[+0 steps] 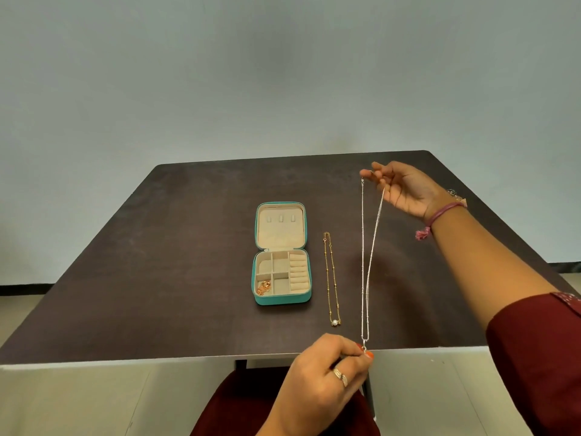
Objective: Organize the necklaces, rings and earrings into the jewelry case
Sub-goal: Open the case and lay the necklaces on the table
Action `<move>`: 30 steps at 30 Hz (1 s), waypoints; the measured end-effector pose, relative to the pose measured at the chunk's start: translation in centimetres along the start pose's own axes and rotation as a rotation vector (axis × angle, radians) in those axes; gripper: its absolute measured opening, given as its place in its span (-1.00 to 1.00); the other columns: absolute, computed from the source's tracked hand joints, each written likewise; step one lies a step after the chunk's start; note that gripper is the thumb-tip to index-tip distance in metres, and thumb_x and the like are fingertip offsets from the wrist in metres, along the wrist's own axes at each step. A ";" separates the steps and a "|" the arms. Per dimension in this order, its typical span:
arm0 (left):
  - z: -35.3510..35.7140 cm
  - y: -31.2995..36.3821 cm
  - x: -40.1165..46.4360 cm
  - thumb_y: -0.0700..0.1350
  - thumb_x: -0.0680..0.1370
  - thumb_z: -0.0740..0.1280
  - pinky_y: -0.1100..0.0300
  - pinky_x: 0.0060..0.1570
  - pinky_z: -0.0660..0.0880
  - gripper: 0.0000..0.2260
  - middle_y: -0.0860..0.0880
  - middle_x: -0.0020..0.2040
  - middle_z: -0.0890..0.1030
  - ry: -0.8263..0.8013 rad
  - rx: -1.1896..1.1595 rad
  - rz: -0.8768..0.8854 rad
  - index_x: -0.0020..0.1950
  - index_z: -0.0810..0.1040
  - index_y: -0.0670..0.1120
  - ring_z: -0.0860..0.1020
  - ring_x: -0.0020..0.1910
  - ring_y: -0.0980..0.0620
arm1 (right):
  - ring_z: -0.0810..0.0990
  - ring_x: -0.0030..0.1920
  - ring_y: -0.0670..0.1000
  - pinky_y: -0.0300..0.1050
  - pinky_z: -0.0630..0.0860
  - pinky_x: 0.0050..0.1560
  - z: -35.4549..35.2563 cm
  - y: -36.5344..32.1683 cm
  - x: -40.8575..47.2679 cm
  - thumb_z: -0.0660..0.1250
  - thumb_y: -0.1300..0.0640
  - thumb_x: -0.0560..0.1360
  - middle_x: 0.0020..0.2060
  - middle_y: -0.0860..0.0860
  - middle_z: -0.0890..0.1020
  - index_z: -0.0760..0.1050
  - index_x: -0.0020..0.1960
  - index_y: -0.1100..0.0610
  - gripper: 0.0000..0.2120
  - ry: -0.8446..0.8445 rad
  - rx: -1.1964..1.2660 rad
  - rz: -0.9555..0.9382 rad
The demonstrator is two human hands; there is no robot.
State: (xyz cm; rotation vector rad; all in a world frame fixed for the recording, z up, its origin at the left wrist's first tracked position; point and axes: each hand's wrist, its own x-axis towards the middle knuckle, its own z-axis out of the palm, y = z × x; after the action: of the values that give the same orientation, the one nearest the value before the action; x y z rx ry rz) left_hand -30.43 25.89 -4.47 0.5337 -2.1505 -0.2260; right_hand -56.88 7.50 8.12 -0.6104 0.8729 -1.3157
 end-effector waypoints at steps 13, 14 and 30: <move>1.6 -0.1 1.4 0.00 0.62 0.27 0.40 -0.11 0.46 -0.80 0.10 -0.11 0.57 -0.208 -0.098 -0.383 0.01 0.65 -0.05 0.52 -0.14 0.20 | 0.41 -0.31 -0.16 -0.33 0.36 -0.29 -0.7 2.9 5.2 0.24 0.22 0.59 -0.18 -0.03 0.56 0.55 0.16 0.12 -0.81 0.079 -1.197 -0.295; 1.5 -0.2 1.5 0.03 0.63 0.24 0.42 -0.10 0.45 -0.77 0.10 -0.11 0.57 -0.203 -0.125 -0.445 0.02 0.64 -0.03 0.51 -0.13 0.19 | 0.44 -0.29 -0.18 -0.37 0.36 -0.26 -0.7 3.2 5.5 0.25 0.22 0.58 -0.16 -0.04 0.56 0.56 0.14 0.11 -0.81 0.088 -1.231 -0.323; 3.5 0.3 1.7 0.45 0.40 0.06 0.37 -0.02 0.43 -0.57 0.20 0.01 0.52 -0.088 -0.249 -0.832 0.04 0.43 0.20 0.53 -0.04 0.23 | 0.57 -0.05 -0.10 -0.15 0.45 0.21 -2.8 7.2 9.3 0.42 0.11 0.47 -0.06 0.01 0.68 0.66 0.03 0.09 -0.85 0.198 -1.306 -0.408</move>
State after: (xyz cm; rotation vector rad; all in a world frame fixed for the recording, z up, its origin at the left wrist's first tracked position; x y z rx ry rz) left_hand -34.21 25.31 -5.16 1.2599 -1.8275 -0.9684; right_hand -54.92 -0.08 -1.03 -1.7483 1.8362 -1.0189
